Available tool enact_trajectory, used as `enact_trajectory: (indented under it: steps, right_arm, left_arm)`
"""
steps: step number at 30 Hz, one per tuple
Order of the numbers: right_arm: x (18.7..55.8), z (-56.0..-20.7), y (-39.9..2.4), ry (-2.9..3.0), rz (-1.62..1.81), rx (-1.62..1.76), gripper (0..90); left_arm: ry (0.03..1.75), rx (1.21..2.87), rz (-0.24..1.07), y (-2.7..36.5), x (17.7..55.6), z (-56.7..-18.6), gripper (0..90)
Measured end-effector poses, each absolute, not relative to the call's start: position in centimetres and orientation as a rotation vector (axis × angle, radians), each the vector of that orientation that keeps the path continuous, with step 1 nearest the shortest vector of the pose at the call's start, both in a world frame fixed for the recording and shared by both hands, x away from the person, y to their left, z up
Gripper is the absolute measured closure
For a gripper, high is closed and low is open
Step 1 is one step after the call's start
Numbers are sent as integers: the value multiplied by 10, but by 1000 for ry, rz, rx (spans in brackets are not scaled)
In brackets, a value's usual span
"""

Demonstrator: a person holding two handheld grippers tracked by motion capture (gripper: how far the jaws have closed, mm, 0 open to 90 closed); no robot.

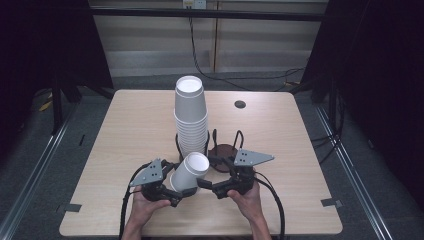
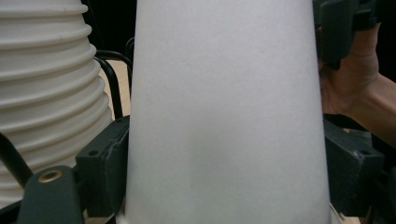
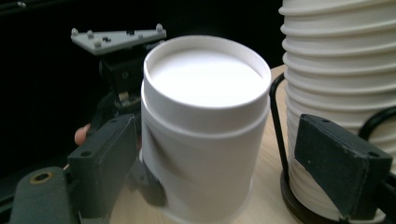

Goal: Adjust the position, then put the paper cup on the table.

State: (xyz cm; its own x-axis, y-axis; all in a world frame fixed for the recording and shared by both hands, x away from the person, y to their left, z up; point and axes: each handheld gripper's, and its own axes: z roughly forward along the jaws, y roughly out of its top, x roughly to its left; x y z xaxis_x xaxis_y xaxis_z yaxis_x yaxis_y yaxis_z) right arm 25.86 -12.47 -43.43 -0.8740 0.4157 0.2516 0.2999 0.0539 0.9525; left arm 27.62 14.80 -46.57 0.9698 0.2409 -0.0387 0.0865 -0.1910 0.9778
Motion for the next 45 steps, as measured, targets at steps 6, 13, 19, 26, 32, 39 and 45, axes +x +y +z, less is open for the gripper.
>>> enact_trajectory:
  steps: [6, 13, 19, 26, 32, 39, 45]
  right_arm:
    - [258, -431, -136, 2242, 1910, 749, 128]
    - [257, -431, -139, 2297, 1813, 751, 128]
    - [256, -432, -139, 2347, 1769, 728, 129]
    - [261, -434, -138, 2413, 1709, 725, 128]
    - [259, -435, -137, 2435, 1693, 724, 129]
    - [257, -435, -141, 2501, 1660, 688, 130]
    - [257, -433, -143, 2557, 1623, 658, 129]
  left_arm:
    - [227, 1821, 143, 147, 278, -462, 168]
    - [197, 1859, 139, 147, 279, -460, 167]
    - [189, 1895, 130, 149, 280, -458, 167]
    - [164, 2022, 140, 145, 284, -456, 169]
    - [145, 2100, 149, 140, 282, -455, 170]
    - [139, 2169, 158, 136, 281, -453, 169]
    - [122, 2225, 174, 132, 281, -448, 169]
